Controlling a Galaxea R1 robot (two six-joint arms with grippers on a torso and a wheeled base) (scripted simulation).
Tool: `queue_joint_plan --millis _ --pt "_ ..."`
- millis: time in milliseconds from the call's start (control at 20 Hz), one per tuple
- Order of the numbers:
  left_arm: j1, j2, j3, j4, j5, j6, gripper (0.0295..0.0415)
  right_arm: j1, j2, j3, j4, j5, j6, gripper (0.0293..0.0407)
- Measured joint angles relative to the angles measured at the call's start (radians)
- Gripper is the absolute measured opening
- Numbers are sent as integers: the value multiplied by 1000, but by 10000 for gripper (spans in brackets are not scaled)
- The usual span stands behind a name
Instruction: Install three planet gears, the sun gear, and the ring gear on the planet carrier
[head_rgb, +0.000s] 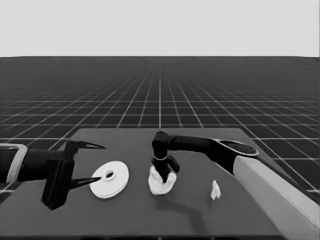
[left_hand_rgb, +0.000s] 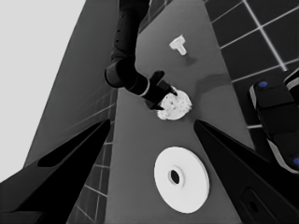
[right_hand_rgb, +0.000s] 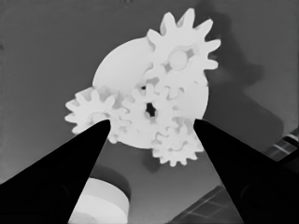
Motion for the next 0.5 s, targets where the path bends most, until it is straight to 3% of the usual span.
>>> queue_joint_plan --millis 50,150,300,500 --pt "0 0 0 0 0 0 385 49 -9 39 43 -27 -393 393" --pt "0 0 0 0 0 0 385 108 -14 65 88 -39 -788 388" --pt "0 0 0 0 0 0 385 132 -16 72 110 -39 -958 385" --pt "0 0 0 0 0 0 385 136 -17 73 115 -39 -997 385"
